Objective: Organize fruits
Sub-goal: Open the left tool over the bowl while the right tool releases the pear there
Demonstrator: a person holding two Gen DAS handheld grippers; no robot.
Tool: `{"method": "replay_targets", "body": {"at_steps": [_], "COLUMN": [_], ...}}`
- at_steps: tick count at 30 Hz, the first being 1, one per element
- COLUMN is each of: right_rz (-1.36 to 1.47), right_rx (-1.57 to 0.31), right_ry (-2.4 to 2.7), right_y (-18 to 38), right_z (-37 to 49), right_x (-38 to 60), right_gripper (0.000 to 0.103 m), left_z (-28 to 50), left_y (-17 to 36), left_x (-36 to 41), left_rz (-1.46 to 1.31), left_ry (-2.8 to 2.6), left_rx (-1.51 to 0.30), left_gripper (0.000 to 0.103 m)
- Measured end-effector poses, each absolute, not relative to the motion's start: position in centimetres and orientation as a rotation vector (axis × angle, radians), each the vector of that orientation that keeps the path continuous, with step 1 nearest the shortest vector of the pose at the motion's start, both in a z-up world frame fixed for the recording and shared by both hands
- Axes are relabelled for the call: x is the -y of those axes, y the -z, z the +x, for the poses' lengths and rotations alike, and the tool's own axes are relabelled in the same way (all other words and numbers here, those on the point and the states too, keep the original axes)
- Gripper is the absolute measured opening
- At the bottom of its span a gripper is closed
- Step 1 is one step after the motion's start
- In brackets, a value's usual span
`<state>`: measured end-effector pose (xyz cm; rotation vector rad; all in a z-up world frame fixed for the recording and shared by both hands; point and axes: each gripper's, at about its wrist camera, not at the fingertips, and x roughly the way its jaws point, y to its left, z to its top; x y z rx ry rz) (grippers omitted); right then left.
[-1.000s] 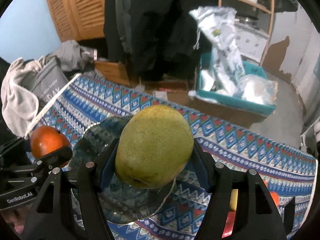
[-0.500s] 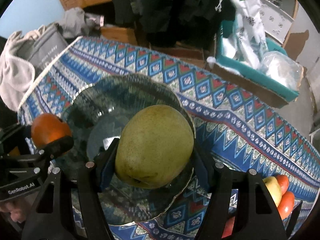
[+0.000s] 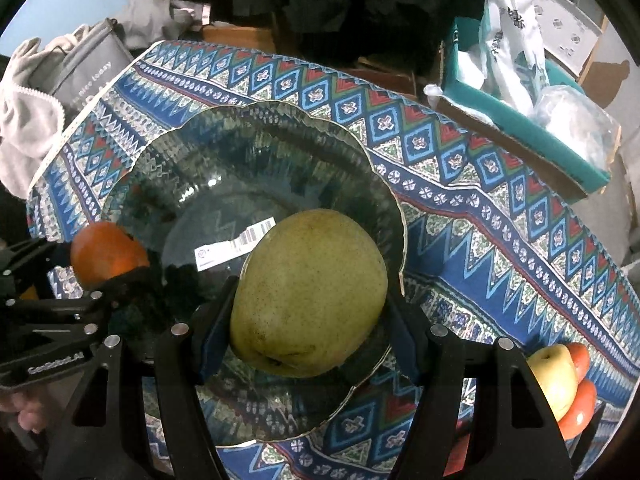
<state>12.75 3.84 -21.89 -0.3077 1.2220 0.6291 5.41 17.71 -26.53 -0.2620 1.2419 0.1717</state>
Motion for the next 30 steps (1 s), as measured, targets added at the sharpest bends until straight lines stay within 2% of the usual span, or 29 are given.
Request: {"method": "replay_targets", "body": {"at_steps": [6, 8, 10, 18, 30], "right_rz": [-0.322, -0.321, -0.313, -0.26, -0.185], "right_rx": [-1.232, -1.238, -1.228, -1.211, -1.087], "right_ry": [-0.625, -0.629, -0.631, -0.666, -0.597], "right_y": [22.1, 22.2, 22.0, 20.7, 14.9], "right_z": [12.8, 12.8, 12.9, 12.7, 12.6], "right_x": [-4.1, -4.1, -4.1, -3.8, -1.4], "right_gripper": [0.068, 0.069, 0.069, 0.07, 0.07], "left_z": [5.3, 5.3, 5.2, 5.2, 5.2], "left_y": [26.5, 26.1, 25.7, 24.9, 21.1], "left_x": [-17.2, -16.9, -16.9, -17.1, -15.2], "left_rz": [-0.242, -0.231, -0.214, -0.219, -0.19], "left_ry": [-0.152, -0.154, -0.169, -0.16, -0.113], "left_rx": [-1.243, -1.227, -1.215, -1.212, -1.128], "left_gripper": [0.067, 0.069, 0.076, 0.076, 0.078]}}
